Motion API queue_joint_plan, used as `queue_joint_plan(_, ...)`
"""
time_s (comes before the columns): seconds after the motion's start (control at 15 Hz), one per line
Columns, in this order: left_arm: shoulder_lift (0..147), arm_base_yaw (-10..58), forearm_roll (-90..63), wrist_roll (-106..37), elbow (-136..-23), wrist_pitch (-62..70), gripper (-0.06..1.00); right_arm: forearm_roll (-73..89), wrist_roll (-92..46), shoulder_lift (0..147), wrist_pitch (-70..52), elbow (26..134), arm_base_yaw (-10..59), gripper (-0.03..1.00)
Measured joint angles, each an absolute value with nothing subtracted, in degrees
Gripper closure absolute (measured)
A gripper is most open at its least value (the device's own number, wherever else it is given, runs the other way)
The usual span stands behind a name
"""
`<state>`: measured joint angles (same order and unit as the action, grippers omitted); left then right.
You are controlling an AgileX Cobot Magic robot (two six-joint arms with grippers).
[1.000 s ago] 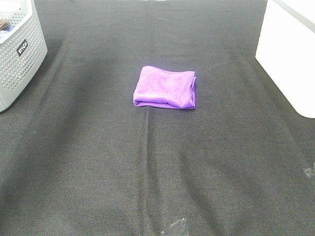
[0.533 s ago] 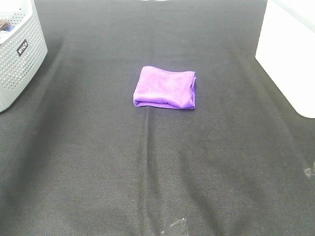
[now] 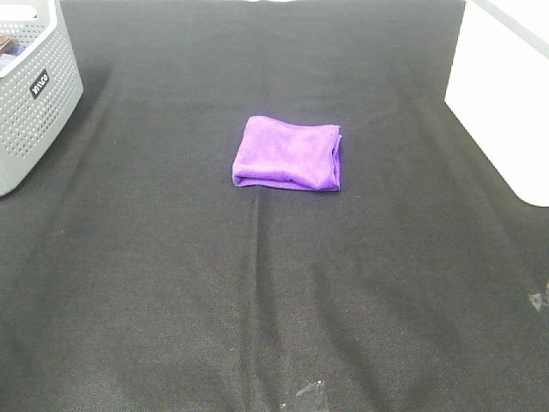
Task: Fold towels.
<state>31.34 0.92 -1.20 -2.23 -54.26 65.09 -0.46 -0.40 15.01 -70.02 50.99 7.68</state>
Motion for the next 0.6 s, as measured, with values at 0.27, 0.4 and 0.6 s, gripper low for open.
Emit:
queue_joint_plan(0.27,9.9,0.9,-0.7,-2.2,-37.4,63.9,0.12,-0.6,-0.4,2.9,-70.1,41.9,7.7,0.19)
queue_joint_plan(0.4,2.4,0.9,-1.1,-2.1,-33.6,63.9,0.12,-0.3,-0.4,-0.2,-70.2,37.9,7.7,0.19)
queue_joint_plan(0.6,-0.3,0.9,-2.2,-1.4,-30.2,63.0,0.12,0.0,-0.4,-0.3,-70.2,32.8,7.7,0.19)
